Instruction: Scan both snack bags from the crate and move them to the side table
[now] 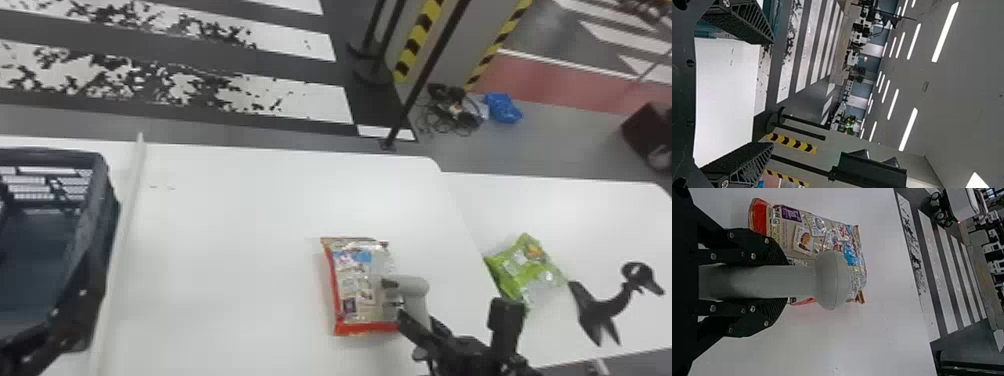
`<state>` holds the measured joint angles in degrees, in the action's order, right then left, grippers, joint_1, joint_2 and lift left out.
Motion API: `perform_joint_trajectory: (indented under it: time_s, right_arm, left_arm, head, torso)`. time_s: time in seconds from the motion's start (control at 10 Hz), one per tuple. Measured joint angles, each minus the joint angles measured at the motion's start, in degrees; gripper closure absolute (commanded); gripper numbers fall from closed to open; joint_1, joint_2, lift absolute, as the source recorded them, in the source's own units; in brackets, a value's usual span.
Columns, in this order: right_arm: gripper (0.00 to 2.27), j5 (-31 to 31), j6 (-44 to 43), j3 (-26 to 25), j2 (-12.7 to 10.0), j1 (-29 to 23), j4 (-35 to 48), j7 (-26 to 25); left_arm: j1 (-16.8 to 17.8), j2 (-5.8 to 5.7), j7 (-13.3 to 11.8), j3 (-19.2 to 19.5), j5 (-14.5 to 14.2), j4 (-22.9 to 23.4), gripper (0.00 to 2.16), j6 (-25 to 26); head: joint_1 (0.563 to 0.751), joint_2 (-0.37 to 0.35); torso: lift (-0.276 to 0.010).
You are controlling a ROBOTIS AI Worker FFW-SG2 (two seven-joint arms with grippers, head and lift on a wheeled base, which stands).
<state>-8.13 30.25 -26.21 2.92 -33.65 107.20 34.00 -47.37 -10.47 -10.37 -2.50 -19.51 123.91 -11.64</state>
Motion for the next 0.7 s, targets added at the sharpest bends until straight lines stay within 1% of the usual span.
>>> perform_joint_trajectory:
  time_s: [0.7]
  right_arm:
    - [2.02, 1.1, -0.5, 0.8, 0.4, 0.8, -0.9, 0.0]
  left_arm:
    - [0.2, 0.08, -0.4, 0.4, -0.2, -0.4, 0.07, 0.0]
  head:
    - [0.695, -0.306]
  torso:
    - [-0.029]
